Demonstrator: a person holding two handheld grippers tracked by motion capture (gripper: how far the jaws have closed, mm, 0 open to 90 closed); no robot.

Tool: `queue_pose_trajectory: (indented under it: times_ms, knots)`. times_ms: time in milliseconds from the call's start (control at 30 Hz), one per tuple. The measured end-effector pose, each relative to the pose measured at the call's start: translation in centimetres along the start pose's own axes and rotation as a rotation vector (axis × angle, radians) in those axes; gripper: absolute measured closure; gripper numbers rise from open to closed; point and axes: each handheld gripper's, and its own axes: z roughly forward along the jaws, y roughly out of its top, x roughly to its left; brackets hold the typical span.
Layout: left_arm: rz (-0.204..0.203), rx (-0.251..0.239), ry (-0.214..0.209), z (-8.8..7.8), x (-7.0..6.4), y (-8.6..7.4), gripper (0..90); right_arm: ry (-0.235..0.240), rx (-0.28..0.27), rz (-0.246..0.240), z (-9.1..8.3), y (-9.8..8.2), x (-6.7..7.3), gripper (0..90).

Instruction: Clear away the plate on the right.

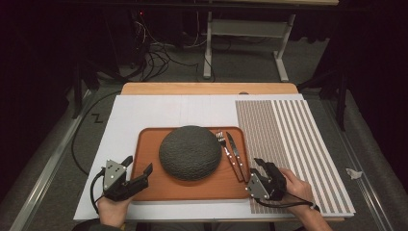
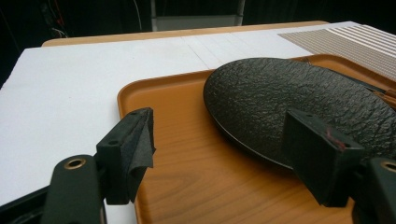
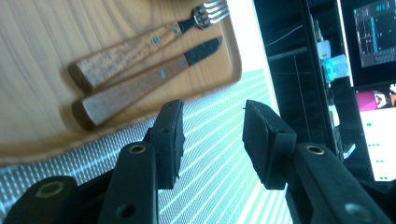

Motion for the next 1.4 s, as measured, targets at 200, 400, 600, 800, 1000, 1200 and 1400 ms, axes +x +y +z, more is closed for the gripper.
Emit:
queue_pose_trajectory:
  times_ms: [200, 400, 600, 800, 1000, 1200, 1400]
  knots:
    - [0.001, 0.000, 0.001, 0.0, 0.0, 0.0, 26.3, -0.005, 0.013, 0.020, -0.1, -1.2, -0.1, 58.6]
    - [0.001, 0.000, 0.002, 0.0, 0.0, 0.0, 26.3, -0.011, 0.025, 0.055, -0.3, -2.3, -0.3, 56.9]
    - [-0.001, -0.002, 0.002, 0.0, 0.1, 0.1, 26.3, -0.014, 0.027, 0.097, -0.4, -3.2, -0.5, 54.7]
    - [-0.002, -0.002, 0.003, 0.0, 0.1, 0.1, 26.2, -0.005, 0.002, 0.185, -0.6, -4.5, -1.1, 52.2]
    - [-0.003, -0.001, 0.005, 0.0, 0.1, 0.1, 26.1, 0.004, -0.022, 0.290, -1.0, -5.8, -1.7, 50.4]
    - [-0.002, -0.001, 0.009, 0.0, 0.2, 0.1, 26.0, 0.022, -0.054, 0.400, -1.2, -6.9, -2.3, 48.5]
    - [-0.006, -0.003, 0.012, -0.1, 0.3, 0.1, 25.9, 0.042, -0.100, 0.539, -1.4, -8.2, -3.1, 46.8]
